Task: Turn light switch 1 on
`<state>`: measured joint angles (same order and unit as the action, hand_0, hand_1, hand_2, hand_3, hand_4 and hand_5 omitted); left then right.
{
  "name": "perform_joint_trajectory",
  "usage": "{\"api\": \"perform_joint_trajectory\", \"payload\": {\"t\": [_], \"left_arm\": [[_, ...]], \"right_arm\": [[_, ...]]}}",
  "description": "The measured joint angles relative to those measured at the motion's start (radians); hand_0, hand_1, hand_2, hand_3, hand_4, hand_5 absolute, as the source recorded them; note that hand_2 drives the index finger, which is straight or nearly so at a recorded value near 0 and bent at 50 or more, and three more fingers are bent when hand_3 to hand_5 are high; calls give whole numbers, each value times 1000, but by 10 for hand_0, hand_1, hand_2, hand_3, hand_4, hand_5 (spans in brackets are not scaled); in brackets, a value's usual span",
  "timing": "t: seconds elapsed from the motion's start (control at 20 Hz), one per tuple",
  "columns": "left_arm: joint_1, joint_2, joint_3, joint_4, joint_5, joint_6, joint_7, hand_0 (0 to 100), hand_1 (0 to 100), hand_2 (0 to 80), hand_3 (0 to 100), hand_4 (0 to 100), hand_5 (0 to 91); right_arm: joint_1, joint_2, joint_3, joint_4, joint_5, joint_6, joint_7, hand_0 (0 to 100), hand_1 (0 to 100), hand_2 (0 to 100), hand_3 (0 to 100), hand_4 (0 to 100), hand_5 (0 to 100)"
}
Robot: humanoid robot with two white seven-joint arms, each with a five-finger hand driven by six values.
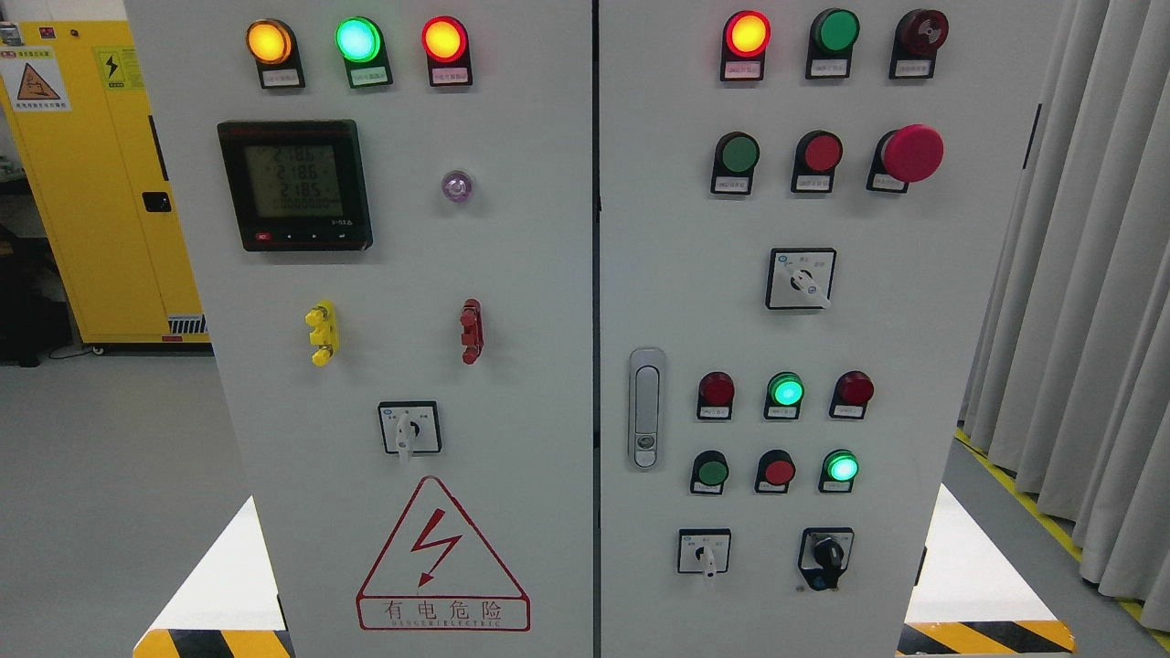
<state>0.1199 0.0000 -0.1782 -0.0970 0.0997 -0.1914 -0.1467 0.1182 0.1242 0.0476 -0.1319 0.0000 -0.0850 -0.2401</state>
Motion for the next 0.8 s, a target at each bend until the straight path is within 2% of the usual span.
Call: {"api": "perform_joint_trajectory", "payload": {"t": [0.35,0.6,0.7,0.8], "left_arm": [[45,5,16,-93,4,4,55,146,129,0,0,0,0],[101,17,59,-232,0,-8,65,174,149,0,0,0,0],[135,21,79,-312,-2,-9,67,187,154,0,0,40,0],[168,26,95,-397,-6,-9,68,198,174,0,169,205,0]], "right_arm": [[0,0,0,0,0,0,0,0,500,40,0,0,0],[0,0,0,0,0,0,0,0,500,40,0,0,0],[0,0,0,0,0,0,0,0,500,40,0,0,0],[0,0,0,0,0,0,0,0,500,40,0,0,0]]}}
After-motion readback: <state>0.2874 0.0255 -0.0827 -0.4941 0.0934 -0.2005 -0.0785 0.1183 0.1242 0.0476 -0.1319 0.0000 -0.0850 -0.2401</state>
